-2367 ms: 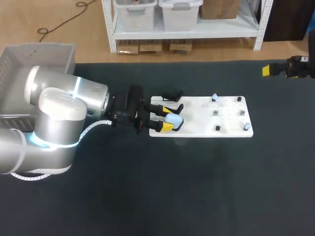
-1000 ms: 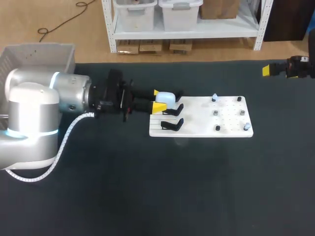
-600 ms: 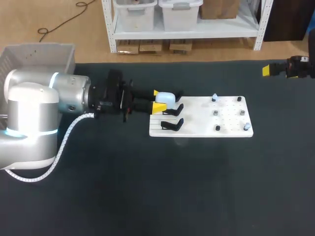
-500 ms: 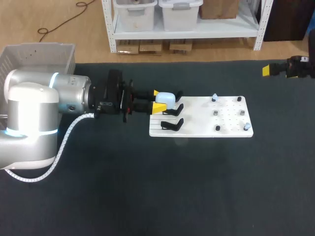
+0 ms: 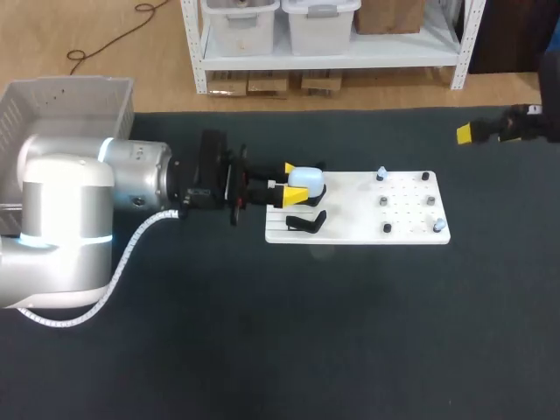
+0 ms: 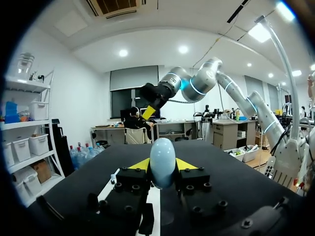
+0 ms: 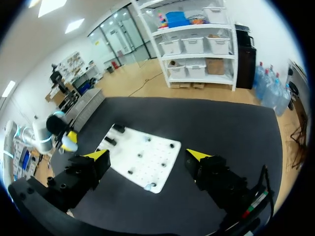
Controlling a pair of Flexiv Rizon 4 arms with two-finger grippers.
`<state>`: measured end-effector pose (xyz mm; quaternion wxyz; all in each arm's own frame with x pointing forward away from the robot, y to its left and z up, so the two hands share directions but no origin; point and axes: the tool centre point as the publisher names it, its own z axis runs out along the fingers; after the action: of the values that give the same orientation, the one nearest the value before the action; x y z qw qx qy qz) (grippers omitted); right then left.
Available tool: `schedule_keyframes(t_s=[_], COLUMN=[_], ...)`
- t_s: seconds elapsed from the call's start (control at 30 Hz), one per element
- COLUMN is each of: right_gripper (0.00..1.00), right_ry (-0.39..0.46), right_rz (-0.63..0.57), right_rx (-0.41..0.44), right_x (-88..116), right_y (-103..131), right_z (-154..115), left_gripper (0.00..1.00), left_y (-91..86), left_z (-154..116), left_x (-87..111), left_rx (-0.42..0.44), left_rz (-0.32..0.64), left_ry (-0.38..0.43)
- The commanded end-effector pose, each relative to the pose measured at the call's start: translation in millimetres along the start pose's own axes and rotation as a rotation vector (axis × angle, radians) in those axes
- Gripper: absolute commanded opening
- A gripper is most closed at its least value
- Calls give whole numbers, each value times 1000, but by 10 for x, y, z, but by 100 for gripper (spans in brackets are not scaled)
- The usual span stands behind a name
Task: Pick up each earbud case from the left stands, insert the matching earbuds, close the lid, and place the case in the box.
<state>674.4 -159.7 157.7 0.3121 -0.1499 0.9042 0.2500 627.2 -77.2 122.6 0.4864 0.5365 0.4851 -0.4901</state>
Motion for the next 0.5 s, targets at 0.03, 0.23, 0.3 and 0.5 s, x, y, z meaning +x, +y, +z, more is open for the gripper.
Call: schedule_keyframes(t_s=[0.03, 0.23, 0.3, 0.5], right_gripper=[100, 100, 100, 100], right_ry=[30, 60, 66, 96], right_rz=[-35, -95, -117, -150], right_rx=[0, -10, -19, -44], right_x=[88, 193, 226, 290], right_y=[221, 591, 744, 1057], right_z=[-95, -70, -60, 21], left_gripper=[0, 0, 0, 0], left_y=[6, 23, 24, 30], left_z=[-4, -19, -28, -42], left_x=[55, 77, 96, 127], left_rx=[-2, 2, 3, 10], left_rz=[-1, -4, -8, -24], left_ry=[-19, -40, -44, -44])
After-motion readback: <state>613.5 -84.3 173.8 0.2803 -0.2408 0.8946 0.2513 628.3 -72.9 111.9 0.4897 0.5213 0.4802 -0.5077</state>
